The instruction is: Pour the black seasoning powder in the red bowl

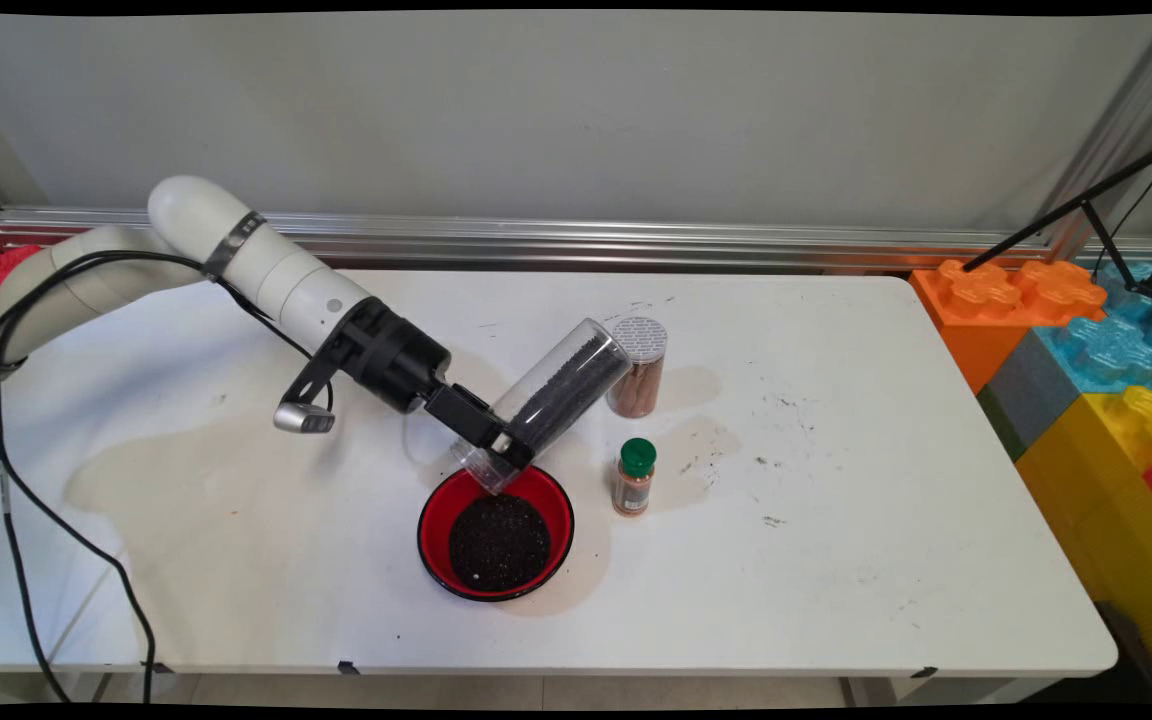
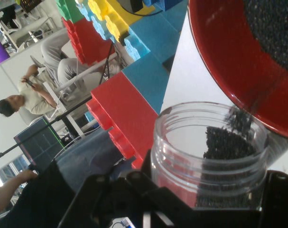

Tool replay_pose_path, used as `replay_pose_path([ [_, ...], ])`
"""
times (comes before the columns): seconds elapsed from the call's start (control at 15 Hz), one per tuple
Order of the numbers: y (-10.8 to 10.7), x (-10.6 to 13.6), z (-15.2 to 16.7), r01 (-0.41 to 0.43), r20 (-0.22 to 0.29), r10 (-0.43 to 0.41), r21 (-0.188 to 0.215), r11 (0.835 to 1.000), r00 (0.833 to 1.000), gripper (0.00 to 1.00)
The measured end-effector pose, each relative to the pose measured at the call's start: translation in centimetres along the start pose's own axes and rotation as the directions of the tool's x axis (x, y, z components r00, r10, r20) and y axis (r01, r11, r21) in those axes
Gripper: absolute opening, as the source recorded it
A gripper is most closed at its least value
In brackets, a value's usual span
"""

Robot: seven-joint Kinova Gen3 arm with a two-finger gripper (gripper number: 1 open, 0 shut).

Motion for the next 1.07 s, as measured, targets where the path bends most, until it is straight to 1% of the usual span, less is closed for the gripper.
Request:
replay_pose_path([
  [1.07, -0.21, -0.36, 0.43, -0.012, 0.005, 0.012, 0.010, 1.000, 1.000, 0.00],
])
